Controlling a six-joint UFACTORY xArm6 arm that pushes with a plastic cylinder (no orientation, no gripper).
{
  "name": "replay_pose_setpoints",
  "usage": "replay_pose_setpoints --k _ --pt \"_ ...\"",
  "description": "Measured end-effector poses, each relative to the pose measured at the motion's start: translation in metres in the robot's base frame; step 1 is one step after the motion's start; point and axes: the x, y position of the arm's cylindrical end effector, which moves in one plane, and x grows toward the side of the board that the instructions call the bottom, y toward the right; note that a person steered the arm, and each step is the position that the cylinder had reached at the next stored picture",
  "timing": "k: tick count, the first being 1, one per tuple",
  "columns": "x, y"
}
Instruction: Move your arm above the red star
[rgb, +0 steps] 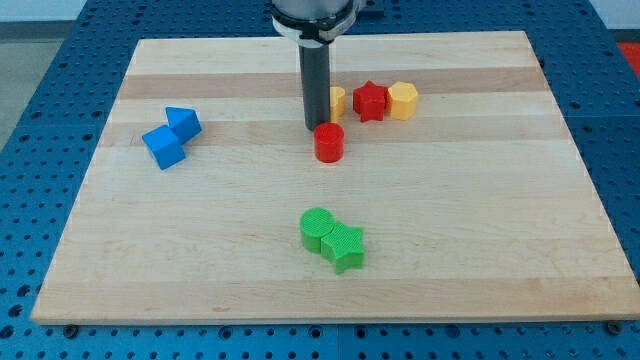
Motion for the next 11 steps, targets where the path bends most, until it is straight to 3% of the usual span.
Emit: replay_pose_setpoints --k 8,11 --pt "-0.01 0.001" --pt "-0.023 -0.039"
